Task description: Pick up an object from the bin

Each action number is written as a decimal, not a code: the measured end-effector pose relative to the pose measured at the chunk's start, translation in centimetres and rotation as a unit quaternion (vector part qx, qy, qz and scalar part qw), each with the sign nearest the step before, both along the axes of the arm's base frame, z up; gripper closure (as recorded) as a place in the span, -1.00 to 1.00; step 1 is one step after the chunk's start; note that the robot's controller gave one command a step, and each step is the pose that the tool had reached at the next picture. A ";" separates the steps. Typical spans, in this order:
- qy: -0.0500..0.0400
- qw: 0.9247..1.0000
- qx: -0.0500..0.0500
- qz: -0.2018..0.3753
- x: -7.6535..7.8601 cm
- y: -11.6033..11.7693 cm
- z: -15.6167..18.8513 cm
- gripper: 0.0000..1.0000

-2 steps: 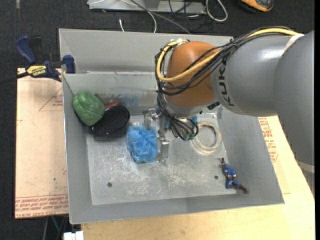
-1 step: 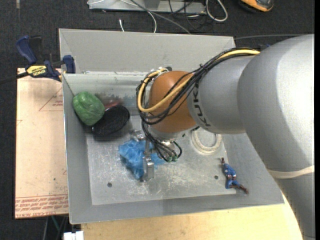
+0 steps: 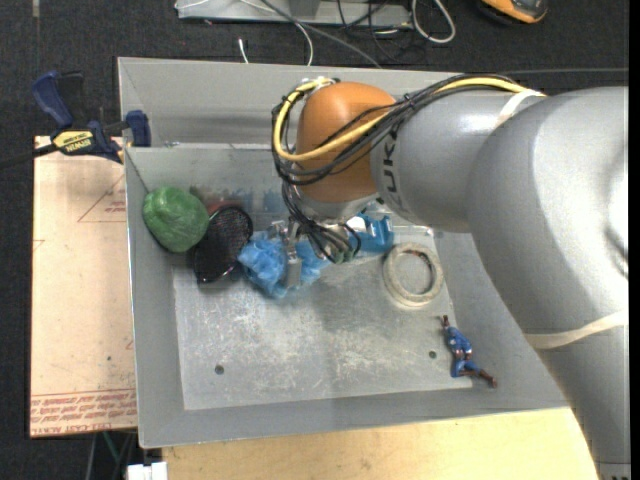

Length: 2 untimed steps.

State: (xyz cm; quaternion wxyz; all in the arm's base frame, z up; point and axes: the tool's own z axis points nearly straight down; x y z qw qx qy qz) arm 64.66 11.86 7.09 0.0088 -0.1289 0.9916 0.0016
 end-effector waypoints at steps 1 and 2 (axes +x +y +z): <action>0.000 1.000 0.000 0.000 0.0 0.0 0.0 1.00; -0.003 1.000 0.001 -0.002 -0.8 -0.4 12.6 1.00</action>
Offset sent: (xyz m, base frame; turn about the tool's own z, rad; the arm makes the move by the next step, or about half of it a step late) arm -0.0090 -0.0052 0.1236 0.0027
